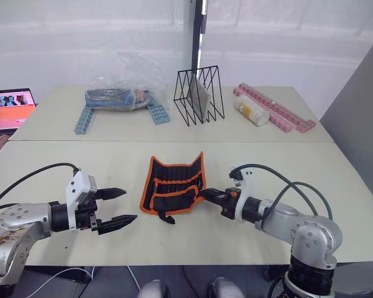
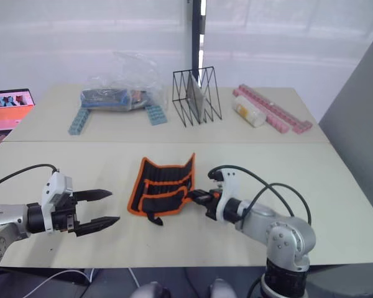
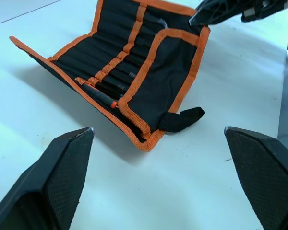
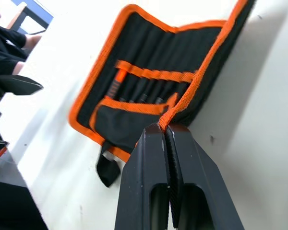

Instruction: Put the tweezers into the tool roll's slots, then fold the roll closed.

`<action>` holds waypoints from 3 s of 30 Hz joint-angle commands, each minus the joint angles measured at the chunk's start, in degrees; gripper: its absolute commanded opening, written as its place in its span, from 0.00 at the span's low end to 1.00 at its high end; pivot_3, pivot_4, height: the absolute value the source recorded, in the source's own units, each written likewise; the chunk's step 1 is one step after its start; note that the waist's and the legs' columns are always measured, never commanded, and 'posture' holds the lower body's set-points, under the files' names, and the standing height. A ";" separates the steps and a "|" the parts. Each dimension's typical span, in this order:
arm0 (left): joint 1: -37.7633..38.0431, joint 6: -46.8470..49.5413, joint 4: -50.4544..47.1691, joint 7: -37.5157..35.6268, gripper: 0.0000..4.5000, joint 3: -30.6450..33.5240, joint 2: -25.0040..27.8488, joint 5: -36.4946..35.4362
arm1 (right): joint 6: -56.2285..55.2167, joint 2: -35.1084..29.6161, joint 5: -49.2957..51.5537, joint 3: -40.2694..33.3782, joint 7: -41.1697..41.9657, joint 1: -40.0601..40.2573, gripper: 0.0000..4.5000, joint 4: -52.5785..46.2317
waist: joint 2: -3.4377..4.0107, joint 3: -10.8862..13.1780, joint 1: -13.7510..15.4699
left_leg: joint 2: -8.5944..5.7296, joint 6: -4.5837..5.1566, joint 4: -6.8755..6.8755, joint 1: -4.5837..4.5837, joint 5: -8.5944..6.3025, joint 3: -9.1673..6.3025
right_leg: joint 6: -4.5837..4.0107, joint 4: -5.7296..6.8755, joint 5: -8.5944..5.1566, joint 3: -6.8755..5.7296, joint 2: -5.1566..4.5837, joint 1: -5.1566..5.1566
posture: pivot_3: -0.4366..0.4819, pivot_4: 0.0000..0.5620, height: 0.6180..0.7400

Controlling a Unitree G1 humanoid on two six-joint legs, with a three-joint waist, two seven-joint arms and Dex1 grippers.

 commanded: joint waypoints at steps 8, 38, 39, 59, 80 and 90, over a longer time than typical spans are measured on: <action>-1.01 -1.43 -1.02 1.31 0.99 -1.11 -0.13 0.53 | -3.10 -1.72 -3.30 14.02 0.33 -3.19 0.00 2.27 | 0.00 0.00 -0.17 | -0.03 -0.01 -0.02 0.00 0.01 0.00 | -0.02 0.01 0.00 -0.03 -0.10 -0.02 | 0.48 0.27 0.97; -0.13 -1.23 -2.69 2.31 0.99 -2.12 -0.39 0.67 | -20.51 -0.42 -18.24 32.90 6.46 -5.38 0.00 25.79 | -0.03 -0.02 -0.54 | -0.02 -0.04 -0.03 0.12 0.02 0.01 | -0.03 0.10 0.00 -0.12 -0.07 0.01 | 0.48 0.27 0.97; -0.20 -1.17 -2.73 2.32 0.99 -2.13 -0.35 0.64 | -21.11 -0.52 -18.80 33.14 6.66 -5.24 0.00 26.45 | -0.04 -0.03 -0.74 | -0.01 -0.06 -0.06 0.19 0.03 0.01 | -0.05 0.11 0.00 -0.11 -0.07 0.07 | 0.48 0.27 0.97; -0.48 -0.97 -2.71 2.31 1.00 -2.04 0.21 0.94 | -19.63 3.42 -16.65 27.92 9.96 -2.39 0.57 28.26 | -0.08 -0.05 -1.69 | 0.01 -0.43 -0.56 0.55 0.25 -0.04 | -0.22 0.14 0.02 0.02 -0.33 0.12 | 0.48 0.27 0.97; -0.17 -0.20 -2.70 1.91 1.00 -2.40 0.99 1.10 | -12.91 9.79 -5.55 9.39 9.08 -2.88 0.01 41.47 | -0.28 -0.18 -1.78 | 0.05 -0.64 -0.94 0.96 0.26 -0.08 | -0.37 0.02 0.02 -0.02 -0.56 0.20 | 0.48 0.27 0.97; -0.23 -0.39 -2.64 2.05 1.00 -2.45 1.04 1.52 | -18.95 3.88 -10.80 20.63 11.20 -1.00 0.01 34.50 | -0.28 -0.18 -1.69 | 0.03 -0.93 -1.03 0.95 0.09 -0.07 | -0.37 -0.05 0.02 -0.01 -0.61 0.18 | 0.48 0.27 0.97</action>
